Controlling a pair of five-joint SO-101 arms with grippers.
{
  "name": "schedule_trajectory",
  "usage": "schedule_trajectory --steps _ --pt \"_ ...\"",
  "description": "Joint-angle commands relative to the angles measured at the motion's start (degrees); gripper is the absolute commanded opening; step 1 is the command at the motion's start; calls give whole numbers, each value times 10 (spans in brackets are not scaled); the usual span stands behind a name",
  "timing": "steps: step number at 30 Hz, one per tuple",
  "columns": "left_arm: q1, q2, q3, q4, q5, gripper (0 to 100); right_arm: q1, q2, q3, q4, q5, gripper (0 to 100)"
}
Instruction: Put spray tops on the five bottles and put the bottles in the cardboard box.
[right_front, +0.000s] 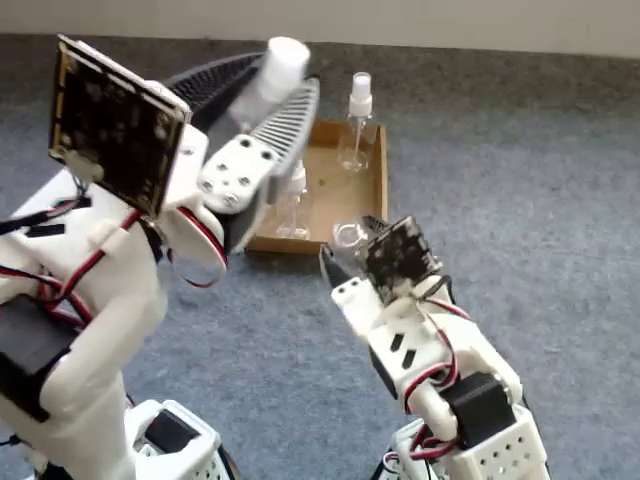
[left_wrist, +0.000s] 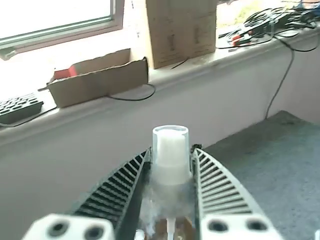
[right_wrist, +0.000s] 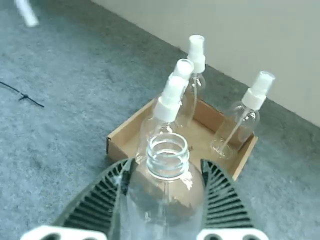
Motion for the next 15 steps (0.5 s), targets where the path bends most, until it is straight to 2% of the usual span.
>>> schedule_trajectory --steps 1,4,7,15 --pt "93 -3 -3 -43 2 70 -26 -52 36 -50 8 72" --pt "116 -5 28 -78 2 67 -25 -94 106 -140 -49 0" --pt "117 -7 63 -84 4 67 -15 -133 165 -194 -79 5" --pt "118 -5 117 -100 4 66 -16 -199 215 -204 -91 5"
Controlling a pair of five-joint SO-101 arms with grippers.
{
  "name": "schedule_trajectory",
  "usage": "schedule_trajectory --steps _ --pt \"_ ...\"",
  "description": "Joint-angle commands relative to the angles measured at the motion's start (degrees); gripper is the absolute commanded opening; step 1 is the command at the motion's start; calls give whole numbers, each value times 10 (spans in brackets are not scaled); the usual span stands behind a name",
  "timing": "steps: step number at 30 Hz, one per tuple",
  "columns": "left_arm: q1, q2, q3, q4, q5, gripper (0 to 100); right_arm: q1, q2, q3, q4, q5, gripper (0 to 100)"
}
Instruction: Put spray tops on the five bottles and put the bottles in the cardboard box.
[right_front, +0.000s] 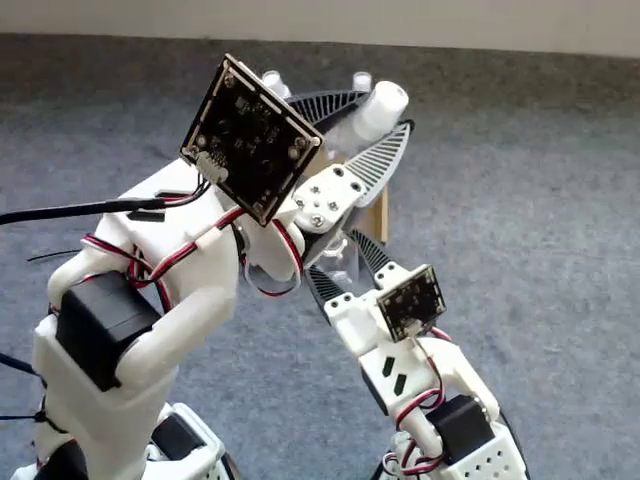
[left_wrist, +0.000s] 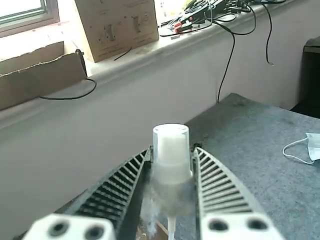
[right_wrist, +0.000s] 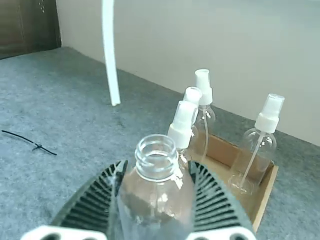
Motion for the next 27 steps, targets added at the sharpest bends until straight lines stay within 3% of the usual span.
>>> schedule_trajectory --steps 1,10,21,27 --pt "11 -7 22 -40 4 66 3 -25 -7 -14 -7 5" --pt "11 -10 143 -144 4 66 4 -38 -5 -14 -7 5" --pt "11 -10 116 -161 4 66 4 -34 -4 -15 -7 5" --pt "12 -11 161 -156 4 66 7 -34 -7 -15 -7 5"
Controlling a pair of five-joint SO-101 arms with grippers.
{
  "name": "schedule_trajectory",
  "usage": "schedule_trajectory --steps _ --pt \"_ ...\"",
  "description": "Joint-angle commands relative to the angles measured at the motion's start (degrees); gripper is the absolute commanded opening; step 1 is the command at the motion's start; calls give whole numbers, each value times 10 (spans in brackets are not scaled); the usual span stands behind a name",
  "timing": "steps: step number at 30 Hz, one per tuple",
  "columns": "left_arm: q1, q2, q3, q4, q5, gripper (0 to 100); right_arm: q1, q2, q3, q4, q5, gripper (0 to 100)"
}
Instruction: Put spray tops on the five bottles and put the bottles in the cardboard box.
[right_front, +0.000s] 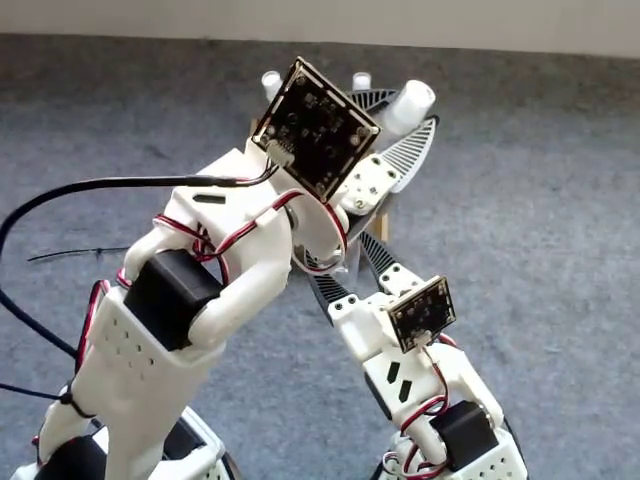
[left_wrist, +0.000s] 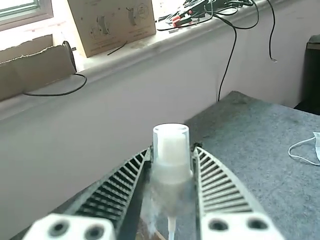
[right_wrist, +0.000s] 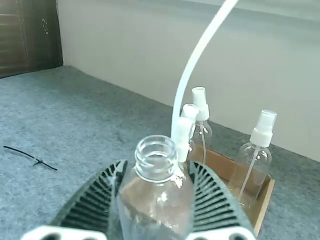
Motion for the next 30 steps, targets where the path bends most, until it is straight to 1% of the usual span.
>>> schedule_trajectory --steps 1,4,8,13,19,26,30 --pt "10 -11 16 -8 4 66 13 -2 -7 -14 -6 5" --pt "10 -11 0 -11 4 66 29 -1 -4 -14 -6 5" --pt "10 -11 -51 -6 4 66 31 -1 -2 -15 -6 5" --pt "13 -10 -94 33 4 66 31 -1 -1 -15 -6 5" --pt "49 -8 -88 55 4 66 31 -1 -1 -15 -6 5" --pt "46 -10 -33 55 1 66 31 -1 -1 -13 -6 5" --pt "13 -8 -13 37 1 66 32 -1 -1 -13 -6 5"
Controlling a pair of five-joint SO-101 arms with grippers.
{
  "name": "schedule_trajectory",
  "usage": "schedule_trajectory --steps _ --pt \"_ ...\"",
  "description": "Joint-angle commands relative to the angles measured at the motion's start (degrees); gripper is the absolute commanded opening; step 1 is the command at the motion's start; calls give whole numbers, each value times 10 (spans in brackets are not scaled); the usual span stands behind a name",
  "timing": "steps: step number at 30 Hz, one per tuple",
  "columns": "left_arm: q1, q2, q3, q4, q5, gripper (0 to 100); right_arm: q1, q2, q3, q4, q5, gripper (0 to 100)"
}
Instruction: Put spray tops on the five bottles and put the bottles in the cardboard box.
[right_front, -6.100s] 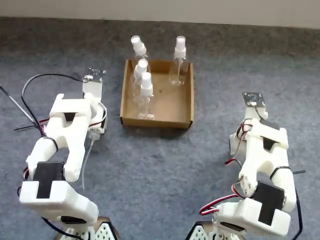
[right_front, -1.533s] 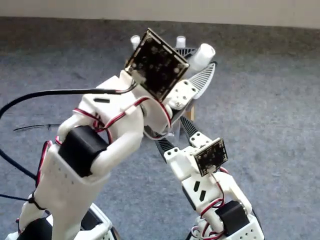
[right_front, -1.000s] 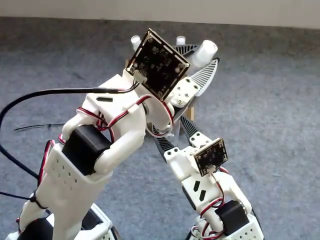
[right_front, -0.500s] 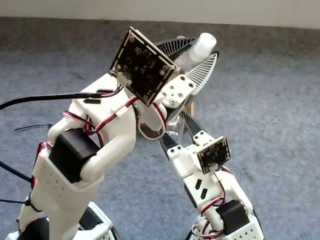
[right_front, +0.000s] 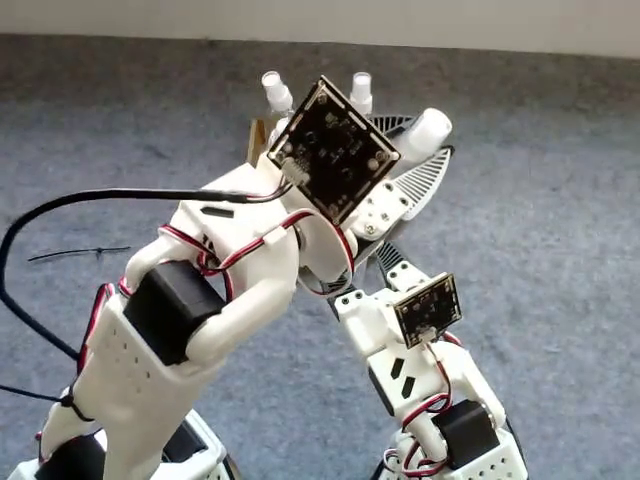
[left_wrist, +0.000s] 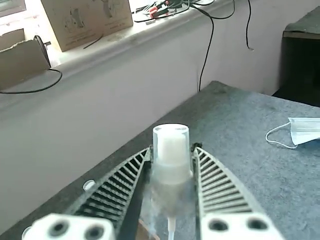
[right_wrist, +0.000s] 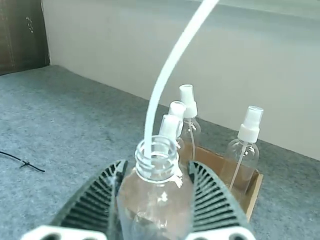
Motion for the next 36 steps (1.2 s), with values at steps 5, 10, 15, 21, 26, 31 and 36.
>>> schedule_trajectory --steps 5,10,15,21,26,31,36 --pt "-40 -10 65 -45 4 66 7 -2 -3 -13 -6 5" --pt "-28 -12 105 -40 4 66 8 -2 -4 -13 -6 5" --pt "-32 -87 171 -25 4 66 26 -2 -5 -15 -17 5" --pt "-32 -187 316 -28 1 70 43 -1 -7 -13 -55 5" --pt "-46 -199 368 -37 1 102 43 -1 -8 -12 -57 5" --pt "-64 -204 361 -36 1 171 43 -1 -8 -12 -55 5" --pt "-63 -199 281 -21 1 175 43 -1 -3 -12 -55 5"
